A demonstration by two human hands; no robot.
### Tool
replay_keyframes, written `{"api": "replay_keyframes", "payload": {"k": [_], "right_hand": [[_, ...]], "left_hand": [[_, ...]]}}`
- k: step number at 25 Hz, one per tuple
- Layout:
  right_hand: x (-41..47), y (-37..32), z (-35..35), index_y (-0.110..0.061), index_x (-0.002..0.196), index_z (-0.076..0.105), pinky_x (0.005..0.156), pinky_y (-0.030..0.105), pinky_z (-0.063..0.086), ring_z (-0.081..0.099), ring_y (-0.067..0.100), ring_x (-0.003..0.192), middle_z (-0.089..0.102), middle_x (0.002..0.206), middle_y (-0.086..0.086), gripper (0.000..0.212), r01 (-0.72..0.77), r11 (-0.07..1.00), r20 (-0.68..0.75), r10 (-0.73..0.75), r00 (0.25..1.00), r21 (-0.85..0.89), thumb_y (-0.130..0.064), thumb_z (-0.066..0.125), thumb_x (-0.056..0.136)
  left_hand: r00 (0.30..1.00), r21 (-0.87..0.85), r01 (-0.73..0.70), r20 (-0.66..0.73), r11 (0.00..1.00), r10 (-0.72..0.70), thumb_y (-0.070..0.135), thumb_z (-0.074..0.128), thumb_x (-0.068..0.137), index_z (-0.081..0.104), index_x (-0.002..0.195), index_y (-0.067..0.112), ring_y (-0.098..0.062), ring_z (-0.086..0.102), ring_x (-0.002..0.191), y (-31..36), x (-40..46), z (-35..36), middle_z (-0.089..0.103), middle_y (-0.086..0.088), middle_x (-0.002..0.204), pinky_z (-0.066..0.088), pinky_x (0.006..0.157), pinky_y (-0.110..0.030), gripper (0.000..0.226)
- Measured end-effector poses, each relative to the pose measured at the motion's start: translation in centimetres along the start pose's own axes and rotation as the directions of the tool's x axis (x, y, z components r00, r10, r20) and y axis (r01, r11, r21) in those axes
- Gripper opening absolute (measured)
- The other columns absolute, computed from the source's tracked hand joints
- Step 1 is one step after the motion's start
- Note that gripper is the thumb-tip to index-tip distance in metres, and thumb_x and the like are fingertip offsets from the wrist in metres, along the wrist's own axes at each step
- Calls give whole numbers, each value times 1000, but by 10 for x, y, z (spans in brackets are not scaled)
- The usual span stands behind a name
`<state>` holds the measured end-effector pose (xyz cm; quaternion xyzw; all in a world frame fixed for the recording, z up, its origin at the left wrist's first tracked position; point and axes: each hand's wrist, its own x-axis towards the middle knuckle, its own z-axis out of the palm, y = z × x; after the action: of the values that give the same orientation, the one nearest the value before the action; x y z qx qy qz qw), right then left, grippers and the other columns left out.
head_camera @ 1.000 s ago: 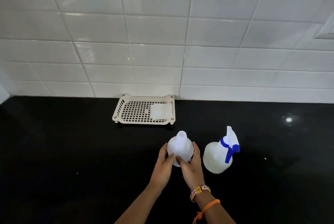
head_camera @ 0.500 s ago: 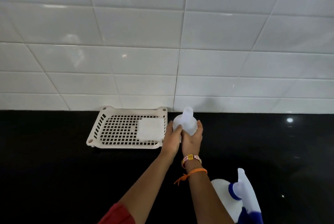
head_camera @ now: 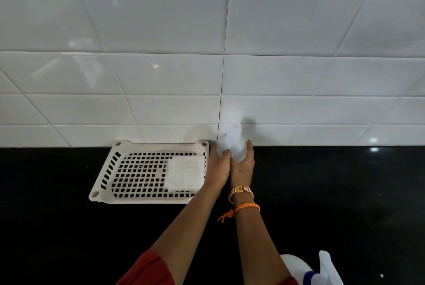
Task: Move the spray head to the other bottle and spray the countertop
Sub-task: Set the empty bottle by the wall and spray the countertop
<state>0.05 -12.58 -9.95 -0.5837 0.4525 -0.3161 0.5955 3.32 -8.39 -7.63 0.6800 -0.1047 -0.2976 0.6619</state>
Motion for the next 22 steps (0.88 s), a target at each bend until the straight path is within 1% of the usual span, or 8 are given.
{"api": "replay_keyframes", "payload": {"k": [7,12,15,17,19,20,21,22], "right_hand": [[0,1,-1,-27,147,22,99,46,47,41,29,130,26,150,10,80,-16,1000,21,16,1000,14,-14,68,83],[-42,-15,-16,-27,148,15,93,34,45,37,21,131,23,152,8,86,-39,991,-14,42,999,130,-11,68,83],[-114,-7,-45,-31,145,25,106,38,38,36,15,132,32,147,1,69,-102,976,186,66,980,191,-14,60,89],[-168,11,-76,-34,135,41,106,34,40,47,7,126,47,139,-7,61,-221,972,442,165,882,77,-24,67,80],[-216,25,-131,-24,117,62,88,22,51,63,5,103,68,114,-5,46,-386,919,584,355,730,-76,-25,74,73],[-234,31,-167,-16,102,70,71,19,54,68,7,85,74,97,1,23,-367,921,604,368,707,-131,-15,69,80],[-243,30,-193,-12,85,74,56,20,51,69,10,69,75,83,6,17,-329,920,486,392,781,-212,-2,60,85],[-242,34,-218,-11,73,72,50,22,46,67,14,60,73,76,11,29,-268,926,297,344,891,-267,5,52,86]], "left_hand": [[999,5,-38,-7,999,38,10,44,90,38,136,23,-18,58,111,-1,-3,2,56,-2,126,49,87,-27,48],[998,72,-49,34,996,47,21,44,89,29,142,31,-13,48,123,17,-41,-9,47,10,136,41,105,-37,55],[1000,-15,-10,-1,1000,10,20,44,96,33,142,23,-7,38,127,3,-112,-27,40,10,135,31,108,-28,47],[998,-86,64,9,994,-63,17,47,96,48,131,22,-8,50,119,-27,-160,-42,53,5,128,40,98,-23,36],[989,33,127,67,991,-129,12,48,95,55,119,26,-3,55,107,-57,-200,-56,60,1,120,45,86,-17,29],[982,135,118,129,984,-136,9,49,94,55,114,32,-1,54,107,-68,-214,-59,59,0,122,44,85,-15,31],[969,211,90,209,973,-135,8,50,92,53,112,36,-1,53,109,-75,-224,-59,57,0,126,44,86,-15,34],[948,273,55,288,960,-136,10,53,91,50,114,38,-3,51,113,-77,-233,-57,54,2,131,42,91,-16,36]]}}
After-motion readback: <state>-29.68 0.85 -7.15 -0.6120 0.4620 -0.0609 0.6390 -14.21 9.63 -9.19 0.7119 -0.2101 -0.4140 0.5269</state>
